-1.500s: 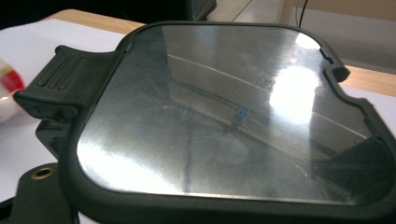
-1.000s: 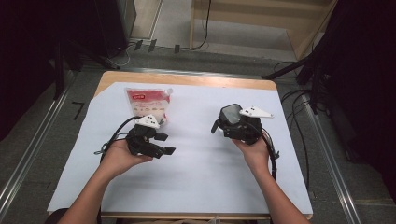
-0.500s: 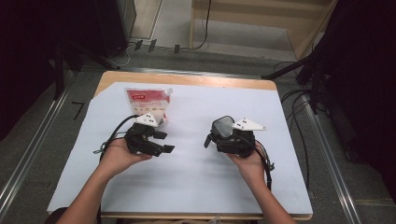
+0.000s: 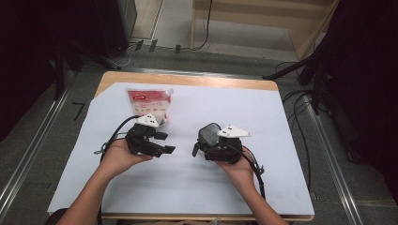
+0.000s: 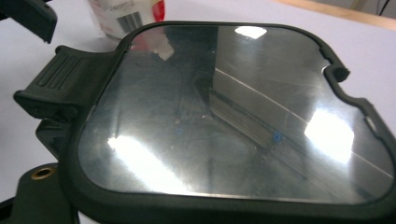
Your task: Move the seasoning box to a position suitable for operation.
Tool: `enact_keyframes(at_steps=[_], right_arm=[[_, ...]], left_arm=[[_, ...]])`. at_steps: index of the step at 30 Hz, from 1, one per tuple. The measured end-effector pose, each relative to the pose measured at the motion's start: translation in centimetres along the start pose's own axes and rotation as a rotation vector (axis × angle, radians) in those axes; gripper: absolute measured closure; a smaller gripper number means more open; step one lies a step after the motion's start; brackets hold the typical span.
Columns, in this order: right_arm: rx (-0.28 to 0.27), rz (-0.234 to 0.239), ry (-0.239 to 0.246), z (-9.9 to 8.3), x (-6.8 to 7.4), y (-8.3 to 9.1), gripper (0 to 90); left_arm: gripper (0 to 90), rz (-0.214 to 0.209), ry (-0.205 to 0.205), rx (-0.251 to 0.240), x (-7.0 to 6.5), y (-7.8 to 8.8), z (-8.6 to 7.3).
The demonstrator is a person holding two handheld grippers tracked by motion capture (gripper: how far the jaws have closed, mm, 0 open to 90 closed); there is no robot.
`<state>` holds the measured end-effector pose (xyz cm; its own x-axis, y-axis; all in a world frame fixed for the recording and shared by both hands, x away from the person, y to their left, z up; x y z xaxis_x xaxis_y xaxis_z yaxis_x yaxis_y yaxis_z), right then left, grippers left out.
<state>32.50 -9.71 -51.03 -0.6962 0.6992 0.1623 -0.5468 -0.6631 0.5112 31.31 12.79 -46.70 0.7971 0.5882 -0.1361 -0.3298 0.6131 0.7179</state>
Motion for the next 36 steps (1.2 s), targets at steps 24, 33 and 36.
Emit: enact_keyframes(at_steps=[24, 33, 36], right_arm=[[0.023, 0.022, 0.096, -1.9, 1.9, -1.9, 15.6], [0.05, 0.015, 0.09, -1.9, 2.1, -1.8, 15.2], [0.058, 0.036, 0.078, -1.9, 2.0, -1.7, 13.7]], left_arm=[[37.8, 0.0, -0.01, 0.01, -0.1, 0.0, 0.0], [37.8, -0.005, -0.007, 0.011, -0.2, -0.2, -0.1], [37.8, -0.001, -0.011, 0.016, -0.3, -0.2, -0.1]])
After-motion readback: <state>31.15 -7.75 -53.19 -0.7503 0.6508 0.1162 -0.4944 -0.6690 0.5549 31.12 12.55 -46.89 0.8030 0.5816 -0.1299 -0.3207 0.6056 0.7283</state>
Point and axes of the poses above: each handheld gripper's, and its own axes: y roughly backward along the jaws, z roughly out of its top, x roughly to its left, the point moved 5 cm from there along -y, roughly forward along the jaws, and after that the axes turned 5 degrees about z, right-handed, at the moved point
